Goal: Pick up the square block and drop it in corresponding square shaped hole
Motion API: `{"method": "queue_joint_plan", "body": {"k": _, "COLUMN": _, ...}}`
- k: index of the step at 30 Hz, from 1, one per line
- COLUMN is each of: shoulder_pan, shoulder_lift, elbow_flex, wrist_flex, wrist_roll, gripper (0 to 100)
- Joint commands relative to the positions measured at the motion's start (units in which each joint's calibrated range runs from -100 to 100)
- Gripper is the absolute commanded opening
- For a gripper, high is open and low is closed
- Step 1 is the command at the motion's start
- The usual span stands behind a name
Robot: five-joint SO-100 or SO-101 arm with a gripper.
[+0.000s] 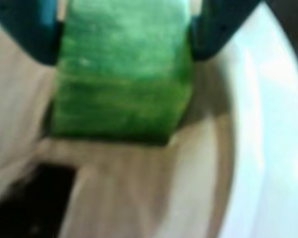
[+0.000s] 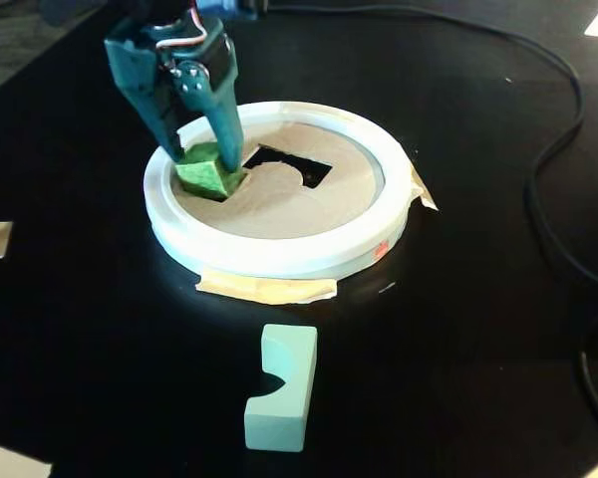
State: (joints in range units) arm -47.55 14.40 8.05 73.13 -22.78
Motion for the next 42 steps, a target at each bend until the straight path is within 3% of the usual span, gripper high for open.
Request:
{"method": "queue_joint_plan", "body": {"k": 1, "shoulder_pan": -2.0, "shoulder_lift": -1.1, "elbow_flex": -3.4, "wrist_flex": -0.7, "wrist_roll": 0.2, "gripper": 81}}
{"method": "queue_joint_plan", "body": {"k": 13, "shoulder_pan": -3.9, "shoulder_lift": -6.7, "elbow_flex": -2.4, "wrist_flex": 1.1, "wrist_roll": 0.0, "gripper": 84}}
{"method": "queue_joint_plan", "body": {"k": 19, "shoulder_pan": -2.9, "shoulder_lift": -12.7, "elbow_flex": -3.7, "wrist_flex": 6.8, "wrist_roll": 0.3, "gripper": 84}}
{"method": "queue_joint_plan", "body": {"k": 25, "shoulder_pan": -2.3, "shoulder_lift": -11.8, "elbow_flex": -3.8, "wrist_flex": 5.5, "wrist_roll": 0.3, "gripper": 84}}
{"method": "queue_joint_plan", "body": {"k": 31, "shoulder_pan": -2.1, "shoulder_lift": -7.3, "elbow_flex": -3.7, "wrist_flex": -3.3, "wrist_roll": 0.4, "gripper": 83}}
{"method": "queue_joint_plan", "body": {"k": 42, "shoulder_pan": -1.8, "shoulder_lift": -3.5, "elbow_flex": -3.3, "wrist_flex": -3.6, "wrist_roll": 0.4, "gripper": 83}}
